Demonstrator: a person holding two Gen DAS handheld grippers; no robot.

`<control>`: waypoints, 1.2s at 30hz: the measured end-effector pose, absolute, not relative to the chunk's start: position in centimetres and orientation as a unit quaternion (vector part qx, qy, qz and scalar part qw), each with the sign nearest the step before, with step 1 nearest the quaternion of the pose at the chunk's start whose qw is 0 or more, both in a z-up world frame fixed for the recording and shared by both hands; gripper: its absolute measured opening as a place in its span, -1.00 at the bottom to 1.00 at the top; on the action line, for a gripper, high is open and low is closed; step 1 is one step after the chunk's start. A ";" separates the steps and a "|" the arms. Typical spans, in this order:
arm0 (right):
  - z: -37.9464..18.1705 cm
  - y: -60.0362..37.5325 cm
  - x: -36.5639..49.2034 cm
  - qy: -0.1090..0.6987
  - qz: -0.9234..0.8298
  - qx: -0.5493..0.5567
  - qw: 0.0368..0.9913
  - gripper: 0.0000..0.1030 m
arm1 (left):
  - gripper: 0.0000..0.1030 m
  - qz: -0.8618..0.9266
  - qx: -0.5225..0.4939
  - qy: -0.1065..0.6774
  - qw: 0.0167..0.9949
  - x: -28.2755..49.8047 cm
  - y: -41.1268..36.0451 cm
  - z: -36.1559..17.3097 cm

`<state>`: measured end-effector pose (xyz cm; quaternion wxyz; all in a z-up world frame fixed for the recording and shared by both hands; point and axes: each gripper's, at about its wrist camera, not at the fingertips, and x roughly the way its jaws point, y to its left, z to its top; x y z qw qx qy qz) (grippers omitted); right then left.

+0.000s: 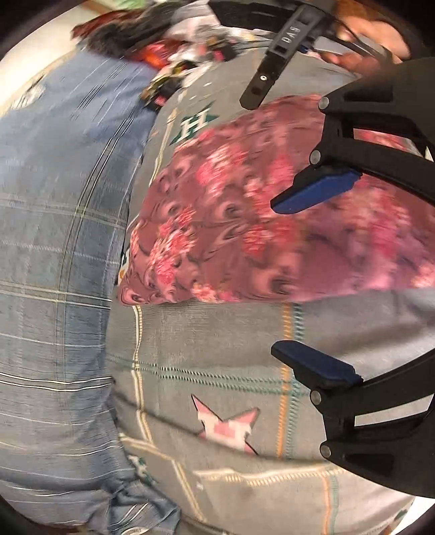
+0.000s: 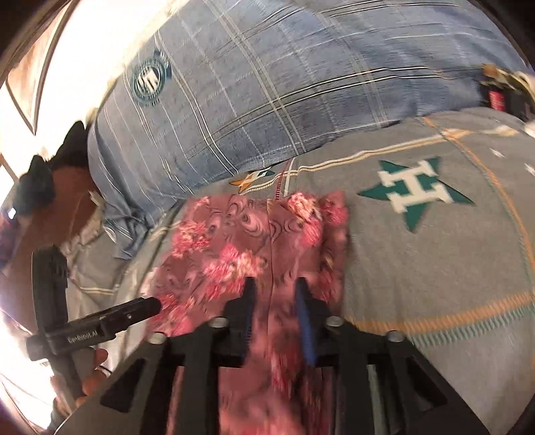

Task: Fold small clothes

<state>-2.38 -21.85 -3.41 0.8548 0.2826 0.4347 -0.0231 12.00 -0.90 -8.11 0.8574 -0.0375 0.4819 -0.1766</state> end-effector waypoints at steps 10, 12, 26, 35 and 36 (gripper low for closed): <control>-6.5 -21.6 -5.1 0.438 -0.048 0.305 0.845 -0.61 | 0.85 -0.152 -0.095 0.519 0.836 11.6 -0.2 -12.0; -5.2 -21.5 -5.7 0.435 -0.059 0.300 0.847 -0.49 | 0.85 -0.150 -0.084 0.512 0.841 11.0 0.1 -11.2; -3.5 -19.0 -10.1 0.430 -0.063 0.248 0.866 -0.83 | 0.85 -0.136 -0.036 0.486 0.863 8.4 -0.5 -10.4; -2.9 -19.3 -12.4 0.424 -0.055 0.271 0.862 -0.63 | 0.85 -0.148 -0.024 0.499 0.854 6.3 0.1 -12.0; -3.4 -18.7 -12.4 0.425 -0.048 0.264 0.864 -0.61 | 0.85 -0.146 -0.021 0.509 0.848 6.5 -0.1 -13.0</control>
